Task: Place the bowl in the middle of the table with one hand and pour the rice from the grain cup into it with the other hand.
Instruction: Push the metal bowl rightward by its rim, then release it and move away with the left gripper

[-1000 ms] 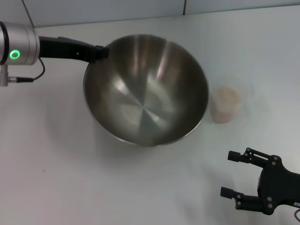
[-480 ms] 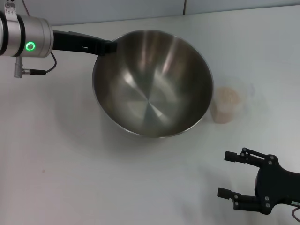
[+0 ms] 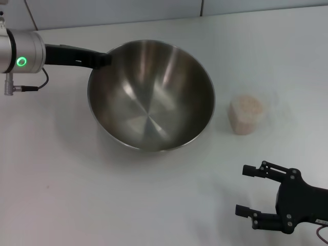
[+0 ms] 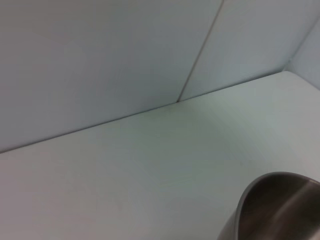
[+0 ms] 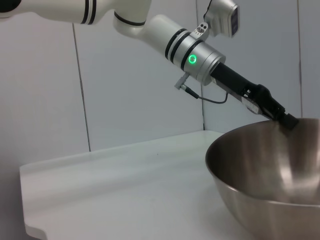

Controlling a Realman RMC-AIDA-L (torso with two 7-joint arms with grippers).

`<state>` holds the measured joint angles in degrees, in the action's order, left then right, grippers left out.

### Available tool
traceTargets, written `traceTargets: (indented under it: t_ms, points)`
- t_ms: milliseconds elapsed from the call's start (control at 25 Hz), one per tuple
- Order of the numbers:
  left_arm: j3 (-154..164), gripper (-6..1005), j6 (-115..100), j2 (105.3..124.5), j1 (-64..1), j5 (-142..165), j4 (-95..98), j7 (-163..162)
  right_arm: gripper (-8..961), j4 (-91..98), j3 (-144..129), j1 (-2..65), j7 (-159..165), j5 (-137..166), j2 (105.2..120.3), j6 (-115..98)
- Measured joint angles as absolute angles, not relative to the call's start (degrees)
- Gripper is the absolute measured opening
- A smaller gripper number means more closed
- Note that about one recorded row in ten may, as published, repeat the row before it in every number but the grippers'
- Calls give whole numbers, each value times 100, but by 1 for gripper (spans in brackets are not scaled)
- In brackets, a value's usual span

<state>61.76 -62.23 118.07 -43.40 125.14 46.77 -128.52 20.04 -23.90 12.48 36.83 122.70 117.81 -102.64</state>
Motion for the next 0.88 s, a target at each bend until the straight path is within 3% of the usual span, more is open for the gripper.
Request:
traceTargets:
  t_ms: [480,640,880]
  points:
    - [6150,42,-5870,11837,-4170,12450,4611,-12600,811,2004,-2390,1286,3683,12280,11812,-10249]
    - [6137,129,-5848,11843,-4073,12321,4671,-12349,811,2003,-2354,1284,3683,12268,11814,-10228]
    - [6253,267,-6022,11855,-3428,11224,5206,-11396,811,1987,-1972,1255,3591,12232,11894,-10168]
